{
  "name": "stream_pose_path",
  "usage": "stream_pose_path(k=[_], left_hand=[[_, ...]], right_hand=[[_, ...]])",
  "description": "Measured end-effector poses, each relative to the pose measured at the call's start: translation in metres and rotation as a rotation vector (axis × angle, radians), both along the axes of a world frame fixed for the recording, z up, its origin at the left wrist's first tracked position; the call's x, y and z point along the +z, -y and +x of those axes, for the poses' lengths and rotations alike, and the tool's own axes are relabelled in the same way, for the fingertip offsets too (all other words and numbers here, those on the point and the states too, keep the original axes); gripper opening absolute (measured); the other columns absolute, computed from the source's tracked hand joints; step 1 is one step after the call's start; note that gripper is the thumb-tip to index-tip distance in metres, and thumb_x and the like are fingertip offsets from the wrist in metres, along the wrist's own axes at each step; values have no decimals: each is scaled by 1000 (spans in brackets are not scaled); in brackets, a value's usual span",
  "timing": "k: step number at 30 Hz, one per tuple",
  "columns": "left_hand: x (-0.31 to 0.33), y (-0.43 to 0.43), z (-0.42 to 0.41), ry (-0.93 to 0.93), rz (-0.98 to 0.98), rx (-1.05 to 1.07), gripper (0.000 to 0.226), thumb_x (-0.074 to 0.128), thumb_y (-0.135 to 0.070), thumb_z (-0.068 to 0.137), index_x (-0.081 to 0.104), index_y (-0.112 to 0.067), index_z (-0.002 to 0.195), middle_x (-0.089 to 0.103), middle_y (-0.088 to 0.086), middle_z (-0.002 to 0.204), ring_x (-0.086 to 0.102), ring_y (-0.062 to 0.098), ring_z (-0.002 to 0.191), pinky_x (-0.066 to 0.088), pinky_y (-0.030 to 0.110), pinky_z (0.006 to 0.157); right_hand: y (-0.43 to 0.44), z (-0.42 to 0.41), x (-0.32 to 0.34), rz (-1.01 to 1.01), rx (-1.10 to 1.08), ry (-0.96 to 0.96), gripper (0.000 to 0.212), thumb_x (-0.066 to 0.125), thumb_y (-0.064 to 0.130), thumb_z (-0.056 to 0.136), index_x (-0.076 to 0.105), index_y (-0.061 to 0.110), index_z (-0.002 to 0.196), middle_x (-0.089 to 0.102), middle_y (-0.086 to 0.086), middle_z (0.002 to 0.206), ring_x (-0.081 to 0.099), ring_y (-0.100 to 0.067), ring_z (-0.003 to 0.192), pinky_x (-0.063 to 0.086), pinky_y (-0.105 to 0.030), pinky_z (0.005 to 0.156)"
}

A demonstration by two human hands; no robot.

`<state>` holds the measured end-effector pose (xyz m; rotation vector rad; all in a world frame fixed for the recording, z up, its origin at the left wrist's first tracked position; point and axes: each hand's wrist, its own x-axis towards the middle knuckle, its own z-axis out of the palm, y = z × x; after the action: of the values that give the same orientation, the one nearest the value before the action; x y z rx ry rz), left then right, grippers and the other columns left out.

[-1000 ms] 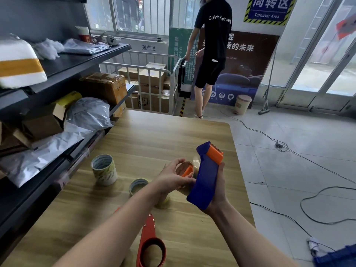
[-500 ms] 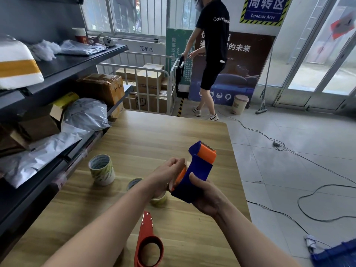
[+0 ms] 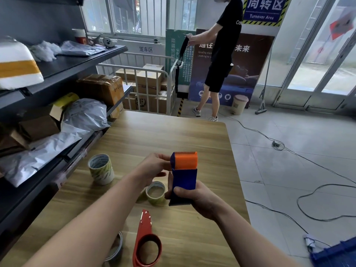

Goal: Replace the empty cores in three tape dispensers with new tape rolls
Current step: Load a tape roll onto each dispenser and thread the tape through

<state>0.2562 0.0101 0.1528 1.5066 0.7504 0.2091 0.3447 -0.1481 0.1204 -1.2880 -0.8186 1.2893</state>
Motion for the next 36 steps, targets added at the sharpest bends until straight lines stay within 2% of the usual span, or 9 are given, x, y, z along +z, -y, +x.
stream_pose_path(k=[4,9,13,19,22,24,27,32,36], left_hand=[[11,-10,-7,82,-44,-6,14,67,-8,82,69,-13,68,65,-1,61,58,15,67,42,31,70],[27,-12,-11,198,33,-65,2,73,-11,73,73,-11,71,69,0,68,58,15,71,46,27,66],[37,-6,-14,326,85,-70,6,71,-20,63,76,-23,65,72,-1,77,61,12,77,47,30,74],[37,-5,-18,463,143,-72,11,67,-14,70,77,-18,70,70,-6,75,62,7,76,47,24,71],[36,-7,-21,491,143,-72,10,68,-13,70,77,-17,70,70,-7,76,63,8,76,48,26,72],[34,-10,-24,519,117,-91,8,76,-22,68,77,-15,72,70,-4,80,64,12,81,51,31,76],[32,-14,-29,541,113,-103,39,84,-41,59,76,-9,80,72,8,86,65,24,92,53,33,84],[44,-9,-30,558,187,-181,4,73,-10,74,76,-12,76,72,8,81,65,22,87,53,29,82],[54,-5,-30,526,274,-258,12,64,-9,75,76,-11,76,70,7,81,64,21,83,52,25,76]], right_hand=[[2,0,0,-16,11,99,34,74,13,79,61,6,111,69,-12,99,67,-26,96,55,-38,89],[-3,-6,-2,20,-97,367,34,83,11,71,66,17,100,70,-3,88,64,-13,80,54,-31,77],[-8,-4,-11,102,-306,604,54,85,43,58,68,15,100,73,-5,93,69,-19,86,57,-44,80],[-11,1,-16,277,-482,972,77,63,76,59,70,17,109,71,1,106,61,-12,99,48,-20,86],[-14,1,-20,339,-558,1100,75,54,79,67,72,12,97,74,-5,93,66,-20,87,55,-33,76],[-15,0,-20,361,-602,1108,72,55,77,70,73,13,98,75,-7,94,66,-22,88,57,-37,77],[-16,0,-18,394,-641,1048,69,60,72,69,71,15,106,73,-8,99,63,-19,94,55,-36,81],[-17,0,-20,354,-606,1012,64,67,69,66,69,20,108,71,1,95,68,-21,87,58,-39,75],[-18,-3,-21,343,-583,1005,50,74,61,63,67,28,100,69,6,90,67,-19,81,58,-36,71]])
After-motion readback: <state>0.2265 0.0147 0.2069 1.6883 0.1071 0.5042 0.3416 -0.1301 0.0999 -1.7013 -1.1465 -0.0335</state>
